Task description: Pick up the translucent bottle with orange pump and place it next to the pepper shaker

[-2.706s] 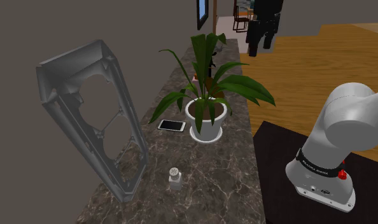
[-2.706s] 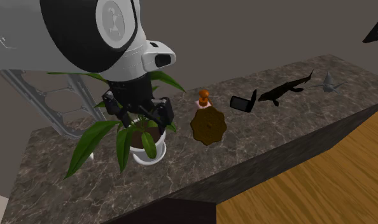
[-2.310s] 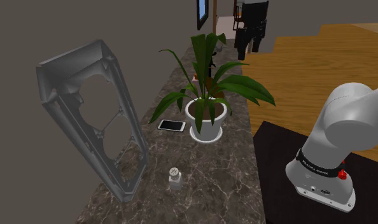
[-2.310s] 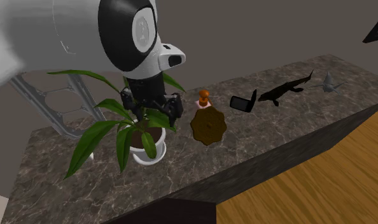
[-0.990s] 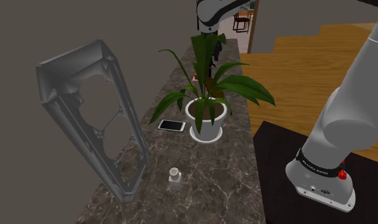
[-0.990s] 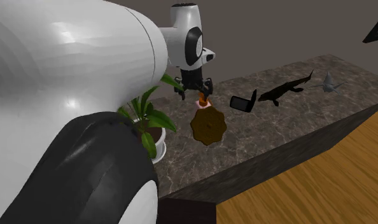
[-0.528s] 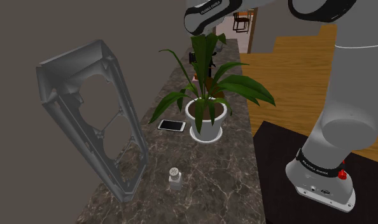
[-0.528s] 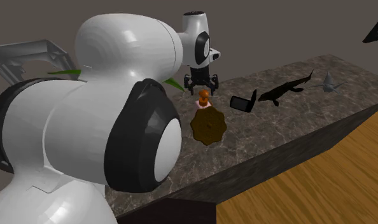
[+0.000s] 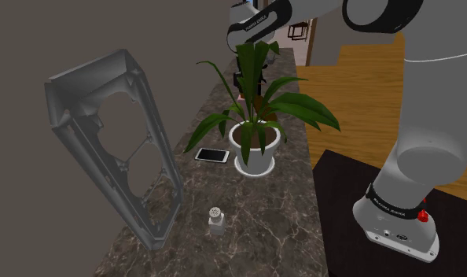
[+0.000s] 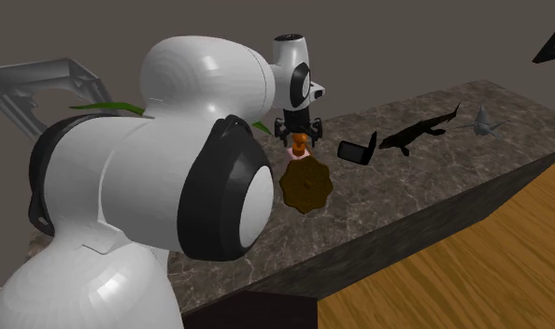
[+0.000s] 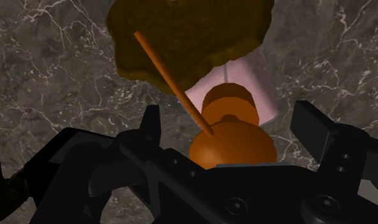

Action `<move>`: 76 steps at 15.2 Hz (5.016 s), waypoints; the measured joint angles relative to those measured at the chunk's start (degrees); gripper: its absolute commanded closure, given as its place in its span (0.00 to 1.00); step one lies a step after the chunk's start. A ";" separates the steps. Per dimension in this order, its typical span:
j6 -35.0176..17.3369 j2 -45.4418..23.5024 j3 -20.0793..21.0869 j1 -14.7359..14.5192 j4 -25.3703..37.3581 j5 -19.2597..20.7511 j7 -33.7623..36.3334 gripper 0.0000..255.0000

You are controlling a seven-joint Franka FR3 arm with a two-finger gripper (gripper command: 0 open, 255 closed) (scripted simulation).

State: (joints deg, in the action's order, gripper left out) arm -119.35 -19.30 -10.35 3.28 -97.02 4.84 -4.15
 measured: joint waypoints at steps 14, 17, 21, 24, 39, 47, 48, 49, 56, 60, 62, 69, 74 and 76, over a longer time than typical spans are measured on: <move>-0.72 -0.63 0.02 0.04 -0.06 -0.07 0.06 1.00; -0.73 -0.63 0.02 0.04 -0.05 -0.07 0.06 1.00; 0.70 -0.14 0.02 -0.01 0.88 -0.05 -0.04 1.00; 2.73 0.51 0.01 -0.07 2.29 -0.02 -0.18 1.00; 13.60 2.03 -0.13 0.04 11.73 -0.16 -1.39 1.00; 19.55 1.55 -0.18 0.18 18.18 -0.37 -2.06 1.00; 20.58 1.36 -0.17 0.18 19.41 -0.41 -2.12 1.00; 21.31 1.37 -0.20 0.26 20.15 -0.44 -2.30 1.00; 21.16 11.91 1.39 -3.64 8.94 1.93 2.97 1.00; 21.57 18.62 3.08 -5.86 2.18 3.16 6.91 1.00; 22.57 21.66 4.16 -6.94 -0.17 3.55 8.97 1.00; 25.67 31.08 8.70 -10.41 -7.62 3.81 16.65 1.00; 28.62 36.46 12.34 -12.66 -10.82 2.91 22.02 1.00; 30.16 38.15 13.96 -13.60 -11.28 2.32 24.30 1.00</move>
State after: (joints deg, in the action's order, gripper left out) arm -89.19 18.84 3.62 -10.31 -108.30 7.16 20.15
